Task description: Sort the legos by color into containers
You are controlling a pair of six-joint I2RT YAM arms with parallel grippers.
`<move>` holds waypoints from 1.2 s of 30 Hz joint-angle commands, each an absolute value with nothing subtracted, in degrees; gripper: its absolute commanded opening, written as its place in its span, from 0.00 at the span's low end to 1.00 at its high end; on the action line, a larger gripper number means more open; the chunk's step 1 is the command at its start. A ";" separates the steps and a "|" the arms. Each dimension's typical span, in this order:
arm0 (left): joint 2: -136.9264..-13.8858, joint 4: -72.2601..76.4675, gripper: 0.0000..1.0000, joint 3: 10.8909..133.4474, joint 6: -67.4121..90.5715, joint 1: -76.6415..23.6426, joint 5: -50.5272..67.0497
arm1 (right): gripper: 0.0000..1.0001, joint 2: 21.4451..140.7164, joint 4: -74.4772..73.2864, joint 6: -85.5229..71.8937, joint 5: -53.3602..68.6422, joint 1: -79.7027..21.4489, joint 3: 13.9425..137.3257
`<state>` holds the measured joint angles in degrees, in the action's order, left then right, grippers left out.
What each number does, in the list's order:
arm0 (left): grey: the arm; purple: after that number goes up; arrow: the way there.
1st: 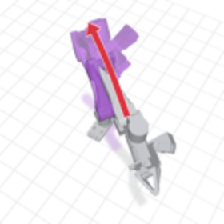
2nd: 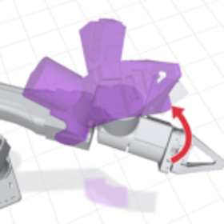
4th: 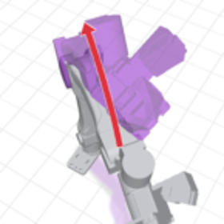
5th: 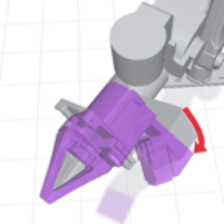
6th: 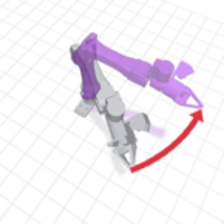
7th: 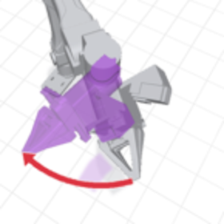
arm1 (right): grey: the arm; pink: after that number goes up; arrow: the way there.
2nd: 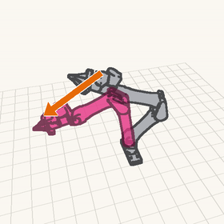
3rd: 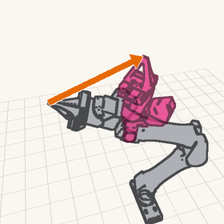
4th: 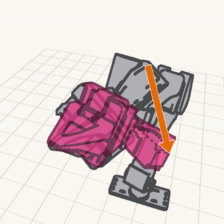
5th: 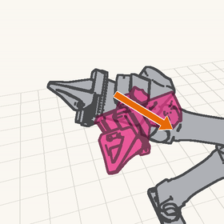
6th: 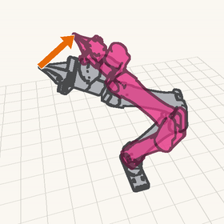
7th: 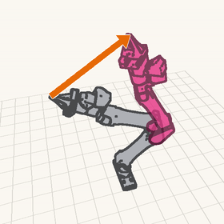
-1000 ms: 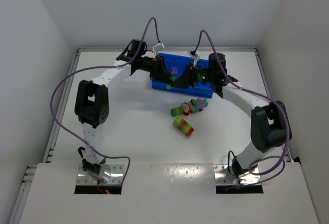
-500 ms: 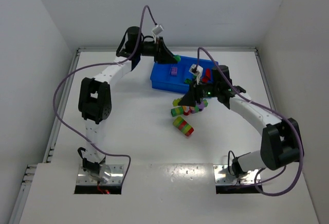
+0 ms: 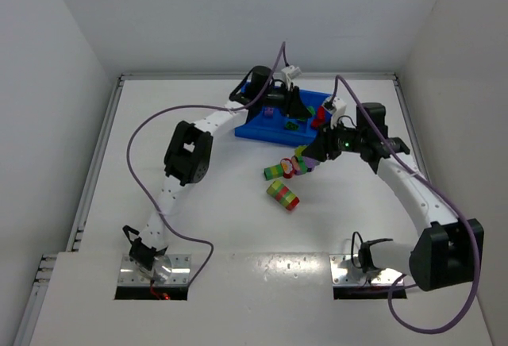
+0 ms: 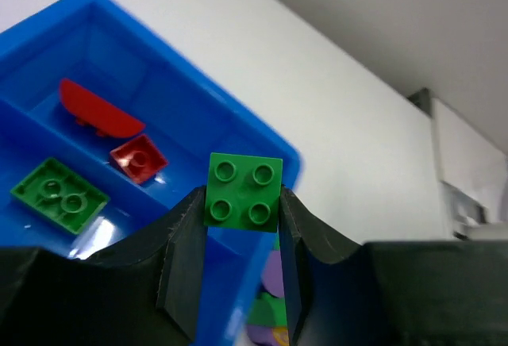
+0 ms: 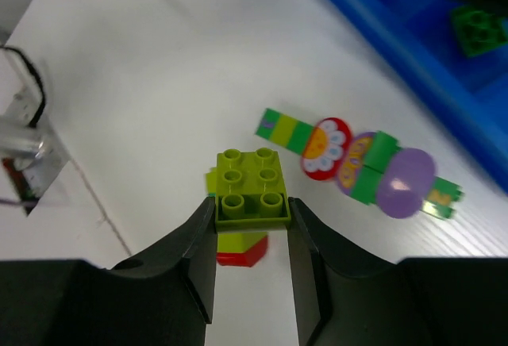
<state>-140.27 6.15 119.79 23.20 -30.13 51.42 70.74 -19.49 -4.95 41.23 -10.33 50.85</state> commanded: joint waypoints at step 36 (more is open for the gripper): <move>-111.63 11.51 1.00 99.24 52.22 4.21 35.93 | 0.04 117.64 0.27 -18.54 28.49 -16.43 95.07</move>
